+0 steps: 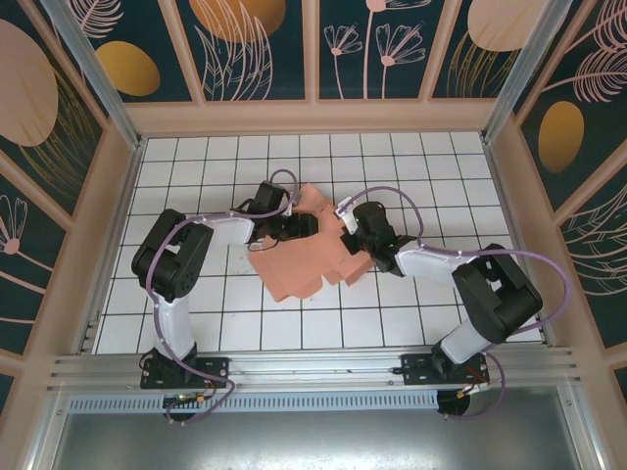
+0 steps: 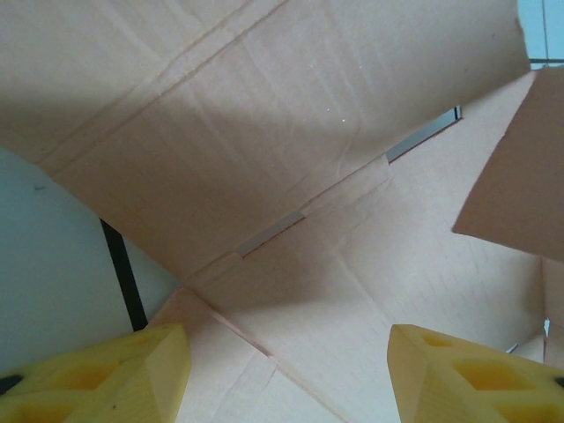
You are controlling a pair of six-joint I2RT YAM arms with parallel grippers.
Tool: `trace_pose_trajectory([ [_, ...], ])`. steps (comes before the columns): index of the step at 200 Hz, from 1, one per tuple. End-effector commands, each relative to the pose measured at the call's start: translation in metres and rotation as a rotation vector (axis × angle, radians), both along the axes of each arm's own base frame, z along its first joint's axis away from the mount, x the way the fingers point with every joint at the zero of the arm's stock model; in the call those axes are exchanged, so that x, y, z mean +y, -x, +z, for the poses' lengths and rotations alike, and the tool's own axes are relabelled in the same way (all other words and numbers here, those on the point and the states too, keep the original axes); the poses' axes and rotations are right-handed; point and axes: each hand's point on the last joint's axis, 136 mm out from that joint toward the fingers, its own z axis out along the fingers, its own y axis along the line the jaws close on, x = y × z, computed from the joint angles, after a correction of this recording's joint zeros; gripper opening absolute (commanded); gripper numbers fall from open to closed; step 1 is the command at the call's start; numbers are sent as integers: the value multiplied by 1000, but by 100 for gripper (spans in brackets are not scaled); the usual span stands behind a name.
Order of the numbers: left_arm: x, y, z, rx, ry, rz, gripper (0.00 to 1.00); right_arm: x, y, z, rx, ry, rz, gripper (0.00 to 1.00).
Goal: Fold the paper box
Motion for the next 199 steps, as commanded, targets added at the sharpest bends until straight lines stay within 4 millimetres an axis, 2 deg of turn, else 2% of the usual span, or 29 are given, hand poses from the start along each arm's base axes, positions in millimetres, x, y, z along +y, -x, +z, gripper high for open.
trace_pose_trajectory([
  [1,49,11,-57,131,-219,147,63,1,-10,8,-49,33,-33,0],
  [20,37,8,-35,72,-121,129,64,1,-10,8,-50,32,-34,0],
  [33,26,1,-4,-10,-31,115,67,1,-11,10,-55,31,-35,0],
  [47,25,2,25,-96,34,114,70,0,-12,12,-63,35,-41,0],
  [61,27,-4,59,-187,72,137,75,-1,-12,13,-68,43,-42,0],
  [64,29,-5,60,-195,68,143,77,-1,-12,13,-70,45,-42,0],
  [66,30,-6,71,-217,79,147,77,-1,-12,13,-71,46,-43,0],
  [73,34,-8,87,-257,89,159,81,-2,-13,14,-76,51,-43,0],
  [95,53,-15,117,-345,83,221,89,-4,-14,18,-99,81,-43,0],
  [112,72,-17,129,-389,64,276,99,-6,-14,24,-136,123,-49,0],
  [133,90,-18,136,-416,54,322,99,-10,-14,29,-193,211,-53,0],
  [199,133,-21,131,-463,39,468,99,-7,-13,37,-298,398,-48,0],
])
